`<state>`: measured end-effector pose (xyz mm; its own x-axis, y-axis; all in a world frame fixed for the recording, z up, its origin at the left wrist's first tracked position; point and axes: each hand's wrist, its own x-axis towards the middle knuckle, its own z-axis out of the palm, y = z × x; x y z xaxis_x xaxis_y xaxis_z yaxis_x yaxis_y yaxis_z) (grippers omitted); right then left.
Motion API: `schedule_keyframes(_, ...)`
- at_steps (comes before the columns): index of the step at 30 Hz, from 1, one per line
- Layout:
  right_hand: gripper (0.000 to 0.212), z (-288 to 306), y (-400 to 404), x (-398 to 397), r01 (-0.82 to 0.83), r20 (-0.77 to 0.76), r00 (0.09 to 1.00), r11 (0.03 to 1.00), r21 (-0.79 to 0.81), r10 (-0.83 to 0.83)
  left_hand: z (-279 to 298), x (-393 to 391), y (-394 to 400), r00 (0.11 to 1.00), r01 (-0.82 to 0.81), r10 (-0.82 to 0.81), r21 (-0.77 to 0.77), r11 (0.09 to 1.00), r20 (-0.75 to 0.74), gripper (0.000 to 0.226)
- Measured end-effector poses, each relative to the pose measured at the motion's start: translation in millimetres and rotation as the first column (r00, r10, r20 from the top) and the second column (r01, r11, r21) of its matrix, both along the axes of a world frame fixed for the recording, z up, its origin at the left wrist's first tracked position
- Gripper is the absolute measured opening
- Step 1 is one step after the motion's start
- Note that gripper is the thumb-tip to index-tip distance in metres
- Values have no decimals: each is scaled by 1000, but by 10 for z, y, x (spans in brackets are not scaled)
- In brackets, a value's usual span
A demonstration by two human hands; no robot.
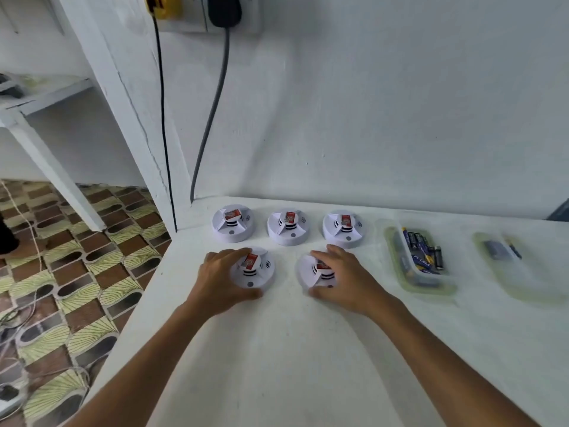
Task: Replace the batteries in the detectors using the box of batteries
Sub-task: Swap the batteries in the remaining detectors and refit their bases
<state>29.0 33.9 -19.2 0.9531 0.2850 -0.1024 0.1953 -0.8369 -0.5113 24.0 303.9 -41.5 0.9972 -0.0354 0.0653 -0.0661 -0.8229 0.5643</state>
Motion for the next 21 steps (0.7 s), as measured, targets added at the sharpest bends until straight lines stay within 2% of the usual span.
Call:
schedule_keyframes(6, 71, -36, 12, 10, -5, 76, 997, 1000, -3, 5, -2, -47, 24, 1000, 20, -20, 45, 999, 0, 91)
schedule_keyframes(10, 76, 70, 15, 42, -42, 52, 997, 985, -170, 52, 108, -66, 18, 993, 68, -61, 74, 995, -98, 100)
schedule_keyframes(12, 77, 181, 58, 106, -47, 76, 995, 977, -208, 64, 200, -1, 39, 996, 37, -33, 44, 998, -81, 96)
schedule_keyframes(15, 70, 335, 215, 257, -93, 146, 983, 989, -115, 109, 316, 271, 85, 998, -59, 59, -1, 998, 32, 74)
schedule_keyframes(17, 63, 396, 371, 383, -119, 158, 979, 992, -45, 125, 341, 506, 90, 994, -97, 96, 11, 995, 47, 64)
schedule_keyframes(21, 56, 437, 719, 715, -154, 169, 974, 988, 22, 148, 257, 942, 82, 990, -131, 137, 120, 984, -40, 73)
